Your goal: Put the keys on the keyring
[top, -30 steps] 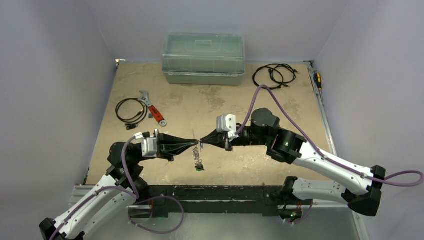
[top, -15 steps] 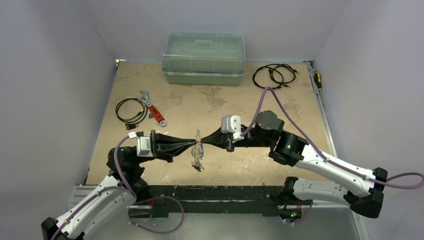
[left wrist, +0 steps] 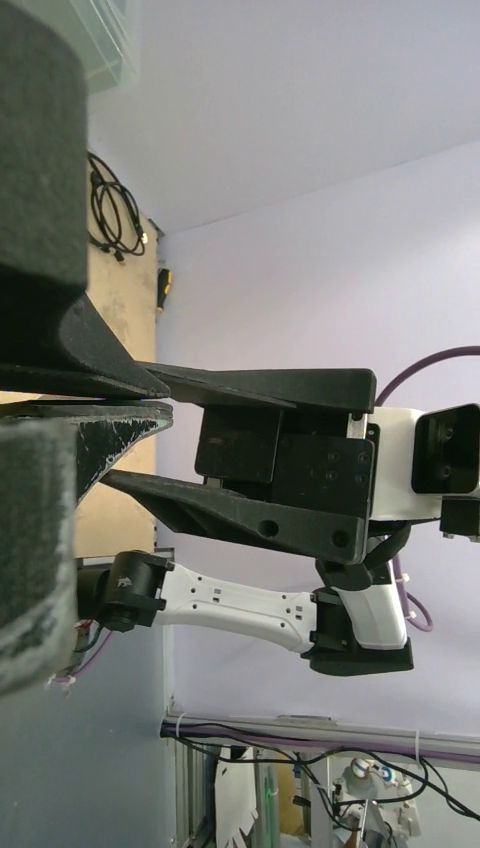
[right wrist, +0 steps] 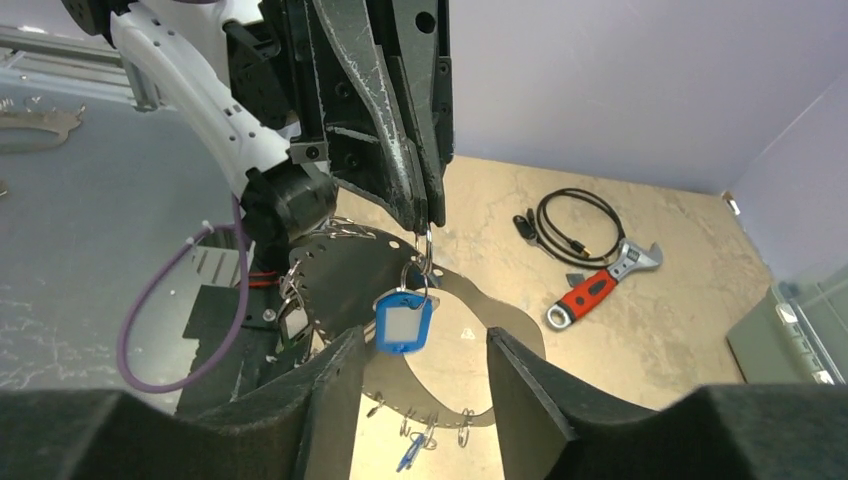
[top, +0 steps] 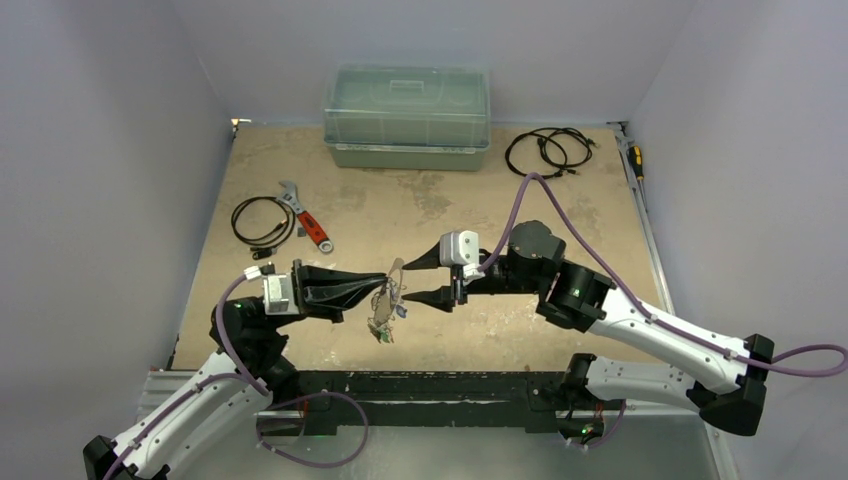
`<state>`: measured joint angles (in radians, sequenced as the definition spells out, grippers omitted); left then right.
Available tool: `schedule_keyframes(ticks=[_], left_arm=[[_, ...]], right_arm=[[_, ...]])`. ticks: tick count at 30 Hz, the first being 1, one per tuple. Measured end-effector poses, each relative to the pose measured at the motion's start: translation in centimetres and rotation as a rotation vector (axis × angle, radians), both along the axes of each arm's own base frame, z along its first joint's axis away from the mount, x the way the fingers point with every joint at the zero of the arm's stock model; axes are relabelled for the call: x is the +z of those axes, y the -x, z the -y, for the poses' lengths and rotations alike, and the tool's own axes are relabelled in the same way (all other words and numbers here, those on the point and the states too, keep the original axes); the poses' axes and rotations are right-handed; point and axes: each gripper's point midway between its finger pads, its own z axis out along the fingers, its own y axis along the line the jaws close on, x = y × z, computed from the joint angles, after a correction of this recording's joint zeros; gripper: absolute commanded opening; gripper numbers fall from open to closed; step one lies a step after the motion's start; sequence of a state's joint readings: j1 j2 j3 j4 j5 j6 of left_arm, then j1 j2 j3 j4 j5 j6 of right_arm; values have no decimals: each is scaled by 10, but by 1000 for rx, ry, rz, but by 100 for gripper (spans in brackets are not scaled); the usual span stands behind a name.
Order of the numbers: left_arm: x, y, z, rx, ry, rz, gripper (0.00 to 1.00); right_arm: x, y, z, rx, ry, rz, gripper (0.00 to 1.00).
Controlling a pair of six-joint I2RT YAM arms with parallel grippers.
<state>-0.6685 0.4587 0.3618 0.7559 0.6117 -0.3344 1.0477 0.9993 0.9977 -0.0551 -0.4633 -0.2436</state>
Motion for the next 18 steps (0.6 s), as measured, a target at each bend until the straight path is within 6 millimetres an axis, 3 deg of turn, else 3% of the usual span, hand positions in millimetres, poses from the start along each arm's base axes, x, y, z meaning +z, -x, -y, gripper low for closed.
schedule_keyframes(ticks=[12, 18], left_arm=[[1, -1, 0, -1, 7, -2, 0], [0, -2, 2, -3, 4, -10, 0]], right_arm=[[10, -1, -6, 0, -72, -4, 46], [11, -1, -13, 21, -89, -12, 38]])
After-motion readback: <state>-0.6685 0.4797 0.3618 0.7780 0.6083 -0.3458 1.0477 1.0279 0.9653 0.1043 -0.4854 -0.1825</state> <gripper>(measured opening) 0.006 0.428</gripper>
